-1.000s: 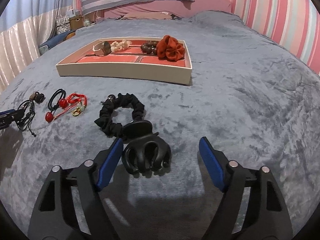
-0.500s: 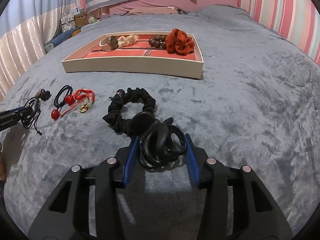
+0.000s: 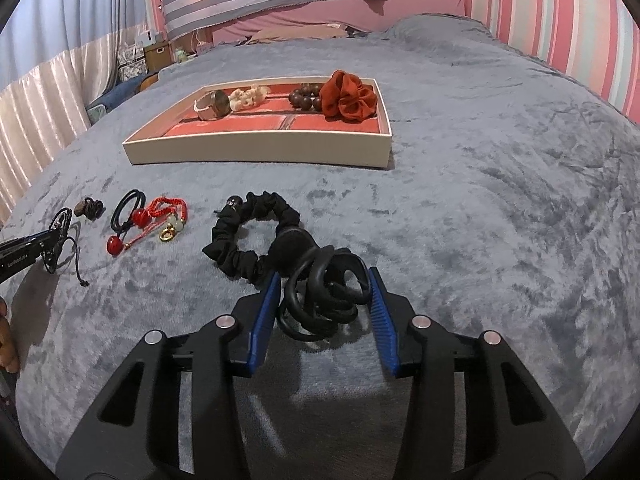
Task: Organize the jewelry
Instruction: 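Grasp the black braided bracelet with the left gripper while the right gripper grasps the black claw clip, then carry the braided bracelet and claw clip with both grippers over the tray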
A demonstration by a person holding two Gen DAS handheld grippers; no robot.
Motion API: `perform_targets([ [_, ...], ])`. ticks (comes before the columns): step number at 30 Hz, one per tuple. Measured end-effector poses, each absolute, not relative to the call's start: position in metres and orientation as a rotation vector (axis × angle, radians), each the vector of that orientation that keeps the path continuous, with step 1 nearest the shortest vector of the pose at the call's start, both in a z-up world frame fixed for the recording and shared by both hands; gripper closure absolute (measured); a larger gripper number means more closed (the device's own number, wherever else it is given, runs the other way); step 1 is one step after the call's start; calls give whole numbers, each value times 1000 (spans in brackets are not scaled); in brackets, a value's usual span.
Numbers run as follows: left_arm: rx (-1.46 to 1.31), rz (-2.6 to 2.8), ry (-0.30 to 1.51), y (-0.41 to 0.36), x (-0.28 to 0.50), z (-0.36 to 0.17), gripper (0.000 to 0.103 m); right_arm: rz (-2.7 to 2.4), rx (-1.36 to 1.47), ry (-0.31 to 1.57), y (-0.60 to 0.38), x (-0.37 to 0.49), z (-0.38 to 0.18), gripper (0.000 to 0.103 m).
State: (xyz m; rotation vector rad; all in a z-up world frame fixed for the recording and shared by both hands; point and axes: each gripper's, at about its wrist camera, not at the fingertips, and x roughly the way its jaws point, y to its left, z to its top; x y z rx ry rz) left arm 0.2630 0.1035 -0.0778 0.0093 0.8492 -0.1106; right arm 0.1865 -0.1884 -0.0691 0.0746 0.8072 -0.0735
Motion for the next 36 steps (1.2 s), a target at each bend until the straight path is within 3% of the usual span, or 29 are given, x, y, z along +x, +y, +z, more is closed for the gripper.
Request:
perform_targets([
  [20, 15, -97, 754, 94, 257, -46, 87, -96, 74, 715, -199, 196, -46, 61],
  [36, 45, -150, 626, 37, 315, 14, 87, -118, 66, 629, -210, 256, -7, 61],
])
